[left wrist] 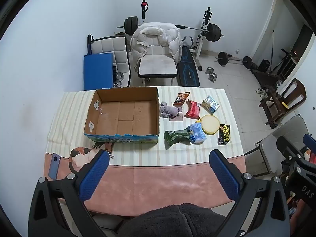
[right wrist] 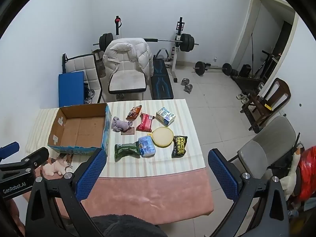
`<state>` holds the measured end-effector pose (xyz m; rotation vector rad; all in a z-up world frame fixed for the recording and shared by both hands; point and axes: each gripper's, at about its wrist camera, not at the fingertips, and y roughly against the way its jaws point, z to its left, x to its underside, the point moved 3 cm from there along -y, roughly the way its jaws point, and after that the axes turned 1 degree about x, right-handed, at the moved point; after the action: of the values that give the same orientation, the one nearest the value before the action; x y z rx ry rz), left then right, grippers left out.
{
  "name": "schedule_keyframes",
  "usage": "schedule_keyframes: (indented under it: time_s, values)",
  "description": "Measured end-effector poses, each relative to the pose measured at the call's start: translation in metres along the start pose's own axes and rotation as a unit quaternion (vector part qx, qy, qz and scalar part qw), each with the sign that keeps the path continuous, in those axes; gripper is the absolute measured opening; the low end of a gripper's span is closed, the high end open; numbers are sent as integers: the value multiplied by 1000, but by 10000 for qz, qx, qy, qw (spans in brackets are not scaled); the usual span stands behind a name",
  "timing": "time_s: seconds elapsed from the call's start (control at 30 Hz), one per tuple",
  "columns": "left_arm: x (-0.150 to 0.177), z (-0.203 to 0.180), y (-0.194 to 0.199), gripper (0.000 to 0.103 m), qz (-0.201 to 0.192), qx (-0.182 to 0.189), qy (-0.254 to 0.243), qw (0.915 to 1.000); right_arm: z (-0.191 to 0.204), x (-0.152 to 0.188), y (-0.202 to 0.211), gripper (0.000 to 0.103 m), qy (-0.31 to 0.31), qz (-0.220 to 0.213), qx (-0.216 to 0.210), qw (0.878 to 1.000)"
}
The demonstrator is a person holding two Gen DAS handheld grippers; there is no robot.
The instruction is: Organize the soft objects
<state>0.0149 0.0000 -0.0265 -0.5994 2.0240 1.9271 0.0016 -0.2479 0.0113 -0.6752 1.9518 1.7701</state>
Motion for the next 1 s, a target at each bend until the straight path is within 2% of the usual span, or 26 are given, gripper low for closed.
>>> schedule_keyframes:
  time_s: [0.57, 1.0]
  values:
    - [-10, -1, -1, 103, -112, -28, -23, 9999, 0, 0, 2, 103, -51, -48, -82, 9999]
    - [-18, -5, 20, 103, -247, 14, -56, 9997, 4, -3, 8, 103, -36, -77, -55, 9999]
